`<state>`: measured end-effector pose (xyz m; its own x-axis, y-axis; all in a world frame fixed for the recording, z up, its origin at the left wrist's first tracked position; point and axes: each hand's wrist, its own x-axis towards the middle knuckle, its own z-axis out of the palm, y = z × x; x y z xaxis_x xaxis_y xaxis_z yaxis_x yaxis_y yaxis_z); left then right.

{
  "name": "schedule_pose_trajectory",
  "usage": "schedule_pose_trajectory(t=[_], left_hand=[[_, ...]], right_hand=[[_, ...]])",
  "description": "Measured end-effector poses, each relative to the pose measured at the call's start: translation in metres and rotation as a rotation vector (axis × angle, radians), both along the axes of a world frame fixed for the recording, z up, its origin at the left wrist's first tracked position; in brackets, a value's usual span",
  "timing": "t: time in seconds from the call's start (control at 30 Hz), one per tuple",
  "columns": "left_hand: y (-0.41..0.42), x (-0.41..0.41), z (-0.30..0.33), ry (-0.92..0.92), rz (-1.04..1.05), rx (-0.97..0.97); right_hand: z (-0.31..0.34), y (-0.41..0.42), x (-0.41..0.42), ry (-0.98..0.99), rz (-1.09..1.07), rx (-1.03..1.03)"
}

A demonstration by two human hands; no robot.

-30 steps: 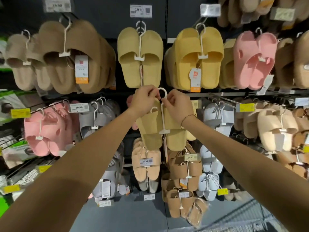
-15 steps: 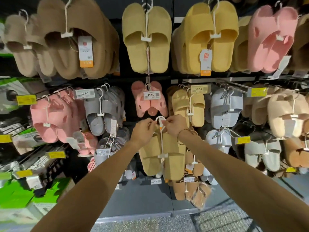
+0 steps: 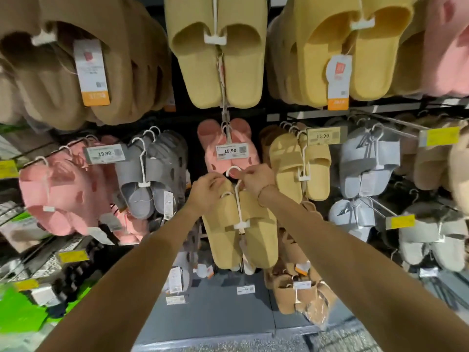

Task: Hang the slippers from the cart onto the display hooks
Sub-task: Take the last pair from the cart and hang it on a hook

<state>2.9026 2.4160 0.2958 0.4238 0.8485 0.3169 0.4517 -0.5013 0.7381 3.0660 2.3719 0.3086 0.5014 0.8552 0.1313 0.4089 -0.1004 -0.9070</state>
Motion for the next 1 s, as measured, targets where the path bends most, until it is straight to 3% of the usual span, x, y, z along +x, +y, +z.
schedule_pose_trajectory(t=[0.2,0.3,0.4,0.53,0.73,1.0], left_hand=[[0.035,0.004,0.007,-0.098,-0.002,0.232],[0.039,0.005,-0.003,-0.059,-0.008,0.416],[0.038,0.007,-0.006,-0.093,0.026,0.463],[0.035,0.018,0.001,-0.148,0.060,0.463],[0.062,0.029,0.004,0.004,0.174,0.348],[0.087,0.045,0.008,-0.036,0.275,0.114]], right_hand=[[0.000,0.015,0.004,-0.032,0.078,0.304],[-0.017,0.018,0.008,-0.012,0.101,0.386],[-0.024,0.018,0.013,-0.018,0.100,0.436],[-0.008,0.019,0.013,-0.061,0.135,0.510],[0.005,0.047,0.019,-0.061,0.111,0.344],[0.007,0.093,0.029,-0.030,0.095,0.256]])
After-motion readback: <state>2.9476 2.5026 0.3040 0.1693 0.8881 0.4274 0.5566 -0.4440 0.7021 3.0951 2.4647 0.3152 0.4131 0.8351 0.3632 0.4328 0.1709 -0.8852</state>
